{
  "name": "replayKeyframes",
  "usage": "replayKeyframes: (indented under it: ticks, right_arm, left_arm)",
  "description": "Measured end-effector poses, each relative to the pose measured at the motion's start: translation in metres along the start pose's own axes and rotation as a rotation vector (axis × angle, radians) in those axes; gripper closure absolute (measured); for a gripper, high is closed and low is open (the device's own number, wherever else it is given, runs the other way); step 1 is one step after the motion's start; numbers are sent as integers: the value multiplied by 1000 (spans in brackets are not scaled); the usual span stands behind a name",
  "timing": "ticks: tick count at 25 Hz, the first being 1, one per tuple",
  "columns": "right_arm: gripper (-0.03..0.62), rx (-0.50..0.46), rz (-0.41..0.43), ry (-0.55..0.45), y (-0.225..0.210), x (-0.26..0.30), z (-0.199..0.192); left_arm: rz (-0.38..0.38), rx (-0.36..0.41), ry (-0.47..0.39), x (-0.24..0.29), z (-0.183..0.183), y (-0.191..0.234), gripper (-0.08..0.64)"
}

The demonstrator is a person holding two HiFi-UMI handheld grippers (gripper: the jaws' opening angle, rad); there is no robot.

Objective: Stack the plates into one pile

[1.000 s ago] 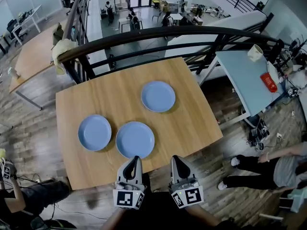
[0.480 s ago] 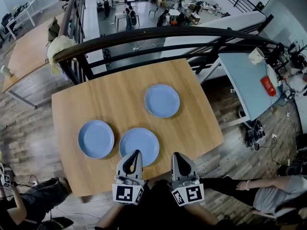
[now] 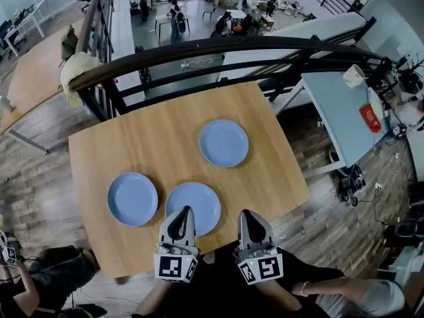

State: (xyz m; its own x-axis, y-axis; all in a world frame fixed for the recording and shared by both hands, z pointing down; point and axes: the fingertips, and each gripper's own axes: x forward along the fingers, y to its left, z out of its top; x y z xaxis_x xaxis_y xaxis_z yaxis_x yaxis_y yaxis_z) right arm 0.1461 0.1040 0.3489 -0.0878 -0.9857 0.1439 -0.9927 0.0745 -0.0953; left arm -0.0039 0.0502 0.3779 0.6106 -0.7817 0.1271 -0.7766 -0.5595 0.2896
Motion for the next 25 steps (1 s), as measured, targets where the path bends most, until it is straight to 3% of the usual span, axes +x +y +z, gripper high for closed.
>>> replayKeyframes:
  ticks: [17,25]
  right_arm:
    - [560,39,32,49,-60,70,-23]
    - [558,54,38,95,-92,104,-36]
  left_arm:
    - [81,13,43,79,-17,16,535]
    - [104,16,109,124,-36,20,535]
